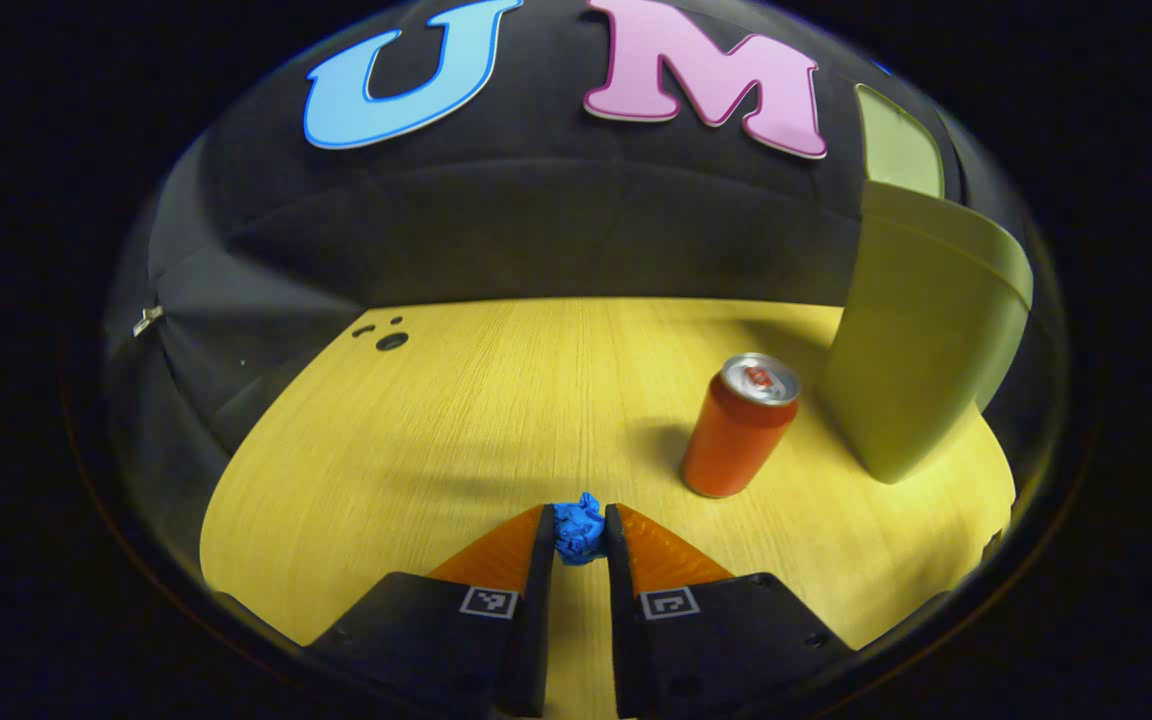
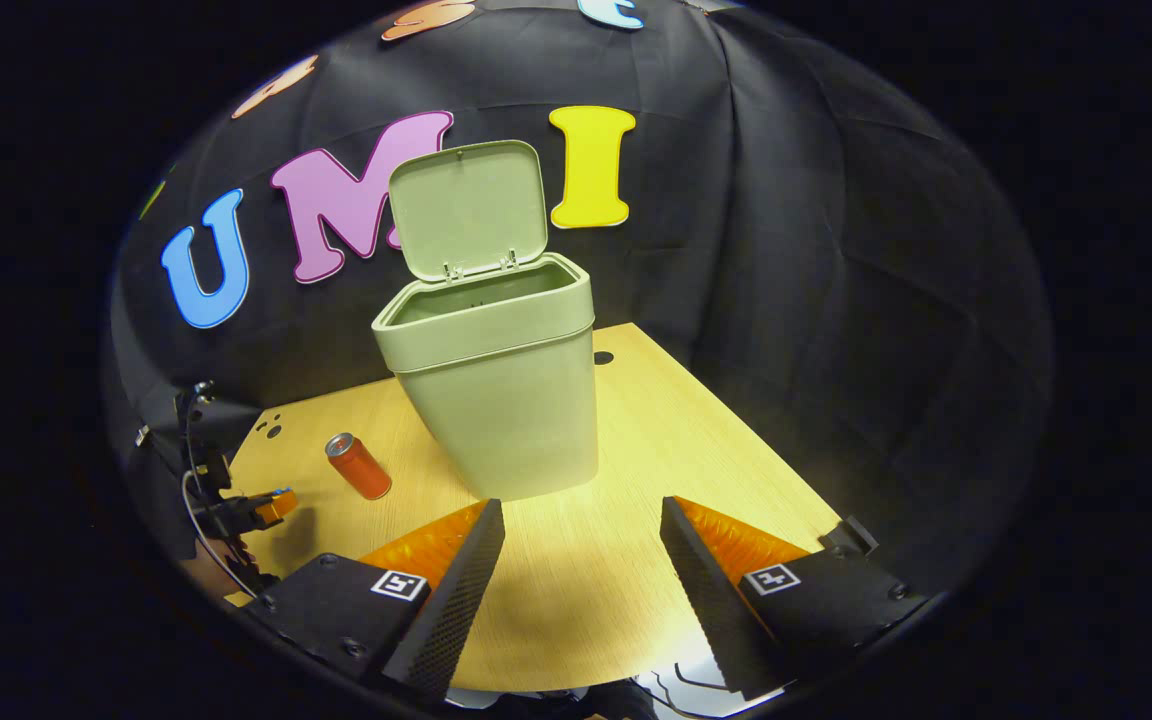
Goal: Press the lid of the desktop garbage bin to open it, pick up the crumpled paper on the desktop and throw it into the bin, then pick up the pop can on the desktop and drop it into the bin, and finally close the garbage bin lid.
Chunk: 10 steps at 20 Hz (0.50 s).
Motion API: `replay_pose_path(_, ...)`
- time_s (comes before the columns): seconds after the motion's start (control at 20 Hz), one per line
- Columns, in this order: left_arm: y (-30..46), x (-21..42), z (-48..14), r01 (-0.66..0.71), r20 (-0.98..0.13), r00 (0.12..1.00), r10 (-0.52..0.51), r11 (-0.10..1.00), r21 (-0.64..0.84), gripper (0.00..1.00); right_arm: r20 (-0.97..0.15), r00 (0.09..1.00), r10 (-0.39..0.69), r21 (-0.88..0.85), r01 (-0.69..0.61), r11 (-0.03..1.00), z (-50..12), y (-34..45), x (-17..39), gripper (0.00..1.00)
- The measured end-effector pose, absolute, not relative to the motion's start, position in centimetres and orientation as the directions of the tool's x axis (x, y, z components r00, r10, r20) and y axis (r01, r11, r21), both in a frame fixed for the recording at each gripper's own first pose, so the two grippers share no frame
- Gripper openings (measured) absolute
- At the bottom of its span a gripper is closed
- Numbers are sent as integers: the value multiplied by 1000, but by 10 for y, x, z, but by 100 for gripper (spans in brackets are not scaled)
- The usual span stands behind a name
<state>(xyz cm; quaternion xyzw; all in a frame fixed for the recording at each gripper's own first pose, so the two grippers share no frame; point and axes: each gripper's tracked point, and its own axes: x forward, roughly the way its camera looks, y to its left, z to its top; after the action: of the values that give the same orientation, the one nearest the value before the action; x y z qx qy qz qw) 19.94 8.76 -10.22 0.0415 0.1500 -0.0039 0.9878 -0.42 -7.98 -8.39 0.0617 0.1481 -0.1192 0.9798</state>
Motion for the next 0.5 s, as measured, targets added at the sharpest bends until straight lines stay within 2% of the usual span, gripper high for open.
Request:
replay_pose_path(0.1, 73, 190, -79, 39, -264, 964, -17, 996, 79, 32, -293, 935, -201, 77, 233, 970, -80, -88, -2, 99)
replay_pose_path(0.2, 57, 182, -50, 41, -219, 975, -24, 996, 76, 29, -288, 939, -185, 66, 212, 975, -78, -99, 1, 99)
replay_pose_path(0.25, 48, 177, -34, 44, -191, 981, -30, 997, 70, 32, -286, 943, -168, 71, 196, 978, -77, -103, 3, 99)
replay_pose_path(0.45, -3, 162, 32, 93, -81, 993, -88, 993, 66, 29, -278, 950, -140, 83, 169, 982, -76, -124, 12, 99)
replay_pose_path(0.5, -20, 159, 46, 119, -59, 992, -115, 991, 67, 30, -279, 951, -130, 94, 161, 982, -78, -127, 15, 99)
